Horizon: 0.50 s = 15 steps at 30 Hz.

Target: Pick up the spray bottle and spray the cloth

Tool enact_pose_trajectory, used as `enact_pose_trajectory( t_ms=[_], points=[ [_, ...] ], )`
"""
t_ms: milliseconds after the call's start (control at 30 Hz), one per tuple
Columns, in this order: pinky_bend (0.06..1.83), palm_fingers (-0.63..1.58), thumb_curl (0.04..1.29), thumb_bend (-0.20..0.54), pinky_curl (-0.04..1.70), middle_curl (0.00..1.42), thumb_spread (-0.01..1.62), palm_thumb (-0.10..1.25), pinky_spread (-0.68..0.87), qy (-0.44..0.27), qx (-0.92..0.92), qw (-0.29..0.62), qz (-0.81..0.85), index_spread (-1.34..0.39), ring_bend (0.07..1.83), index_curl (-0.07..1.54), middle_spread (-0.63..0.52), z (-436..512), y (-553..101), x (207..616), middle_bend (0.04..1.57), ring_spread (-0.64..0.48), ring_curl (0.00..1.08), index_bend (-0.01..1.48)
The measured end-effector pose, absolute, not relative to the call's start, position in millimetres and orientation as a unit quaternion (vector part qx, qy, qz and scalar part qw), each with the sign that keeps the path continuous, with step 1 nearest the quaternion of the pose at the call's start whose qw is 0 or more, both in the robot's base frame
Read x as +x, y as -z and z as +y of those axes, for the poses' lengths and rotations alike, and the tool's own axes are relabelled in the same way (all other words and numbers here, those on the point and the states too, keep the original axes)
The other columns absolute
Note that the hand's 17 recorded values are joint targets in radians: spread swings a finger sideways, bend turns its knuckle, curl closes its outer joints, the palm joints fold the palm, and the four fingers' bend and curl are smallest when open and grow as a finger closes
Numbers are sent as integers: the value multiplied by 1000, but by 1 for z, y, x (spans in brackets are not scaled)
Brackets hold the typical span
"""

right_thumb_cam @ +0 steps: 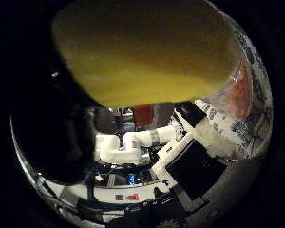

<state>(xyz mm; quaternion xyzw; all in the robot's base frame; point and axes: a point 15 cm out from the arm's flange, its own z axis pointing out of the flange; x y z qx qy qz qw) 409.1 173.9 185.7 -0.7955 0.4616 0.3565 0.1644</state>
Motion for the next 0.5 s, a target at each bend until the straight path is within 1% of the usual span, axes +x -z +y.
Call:
enact_pose_trajectory(
  t_ms=[333,500],
  points=[
    [234,359,500,-22,543,645,1052,761,348,-337,-805,134,470,-344,524,610,-135,159,-185,408,523,-46,490,386],
    [230,370,493,-22,509,628,1053,761,363,-330,-807,133,471,-338,496,591,-131,155,-188,411,482,-42,476,357]
  ],
)
